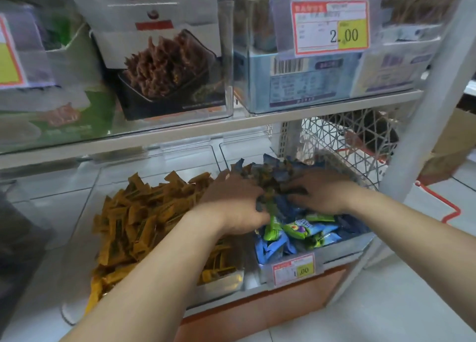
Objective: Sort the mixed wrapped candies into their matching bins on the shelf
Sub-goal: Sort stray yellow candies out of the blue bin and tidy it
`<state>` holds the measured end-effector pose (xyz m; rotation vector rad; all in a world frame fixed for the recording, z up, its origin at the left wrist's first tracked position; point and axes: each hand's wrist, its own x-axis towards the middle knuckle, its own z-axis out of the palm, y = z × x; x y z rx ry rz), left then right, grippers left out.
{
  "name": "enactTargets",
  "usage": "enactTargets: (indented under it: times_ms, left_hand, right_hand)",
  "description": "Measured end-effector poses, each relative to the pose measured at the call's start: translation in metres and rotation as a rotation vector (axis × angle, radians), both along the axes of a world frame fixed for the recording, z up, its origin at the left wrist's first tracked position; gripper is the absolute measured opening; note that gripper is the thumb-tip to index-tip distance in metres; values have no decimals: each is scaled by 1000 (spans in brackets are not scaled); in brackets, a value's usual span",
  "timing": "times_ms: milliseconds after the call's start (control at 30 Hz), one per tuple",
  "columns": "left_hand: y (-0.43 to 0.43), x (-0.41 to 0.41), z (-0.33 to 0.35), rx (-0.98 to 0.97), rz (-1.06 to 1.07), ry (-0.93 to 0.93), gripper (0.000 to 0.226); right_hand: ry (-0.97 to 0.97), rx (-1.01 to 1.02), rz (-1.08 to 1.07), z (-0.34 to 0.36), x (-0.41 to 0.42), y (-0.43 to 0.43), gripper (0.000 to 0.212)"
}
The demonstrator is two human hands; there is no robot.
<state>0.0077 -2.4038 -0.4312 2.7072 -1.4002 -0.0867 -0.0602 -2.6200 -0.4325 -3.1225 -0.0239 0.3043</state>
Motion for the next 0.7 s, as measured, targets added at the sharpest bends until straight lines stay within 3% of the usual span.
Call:
enactTargets:
  times_ms: [67, 200, 267, 367, 533, 700]
  left_hand:
    - [-4, 0, -2, 84, -7, 8, 74]
    - [-1, -1, -2, 48, -16, 37, 63]
    - [1, -2, 0, 25, -14, 31, 58]
    - [3, -5, 2, 34, 3, 12, 57]
    - [4, -8, 5, 48, 11, 28, 59]
    - [6, -8, 3, 13, 18, 47, 59]
  right_hand:
    - [-9, 40, -38, 9, 9, -5, 36]
    - [-261, 228, -77, 14, 42, -6, 24]
    - [-222, 345, -21, 7, 62, 0, 23]
    - [-113, 300, -23, -14, 87, 7, 35]
    - [-204, 265, -77, -32, 105, 4, 35]
    - [-252, 404, -127, -25, 92, -2, 36]
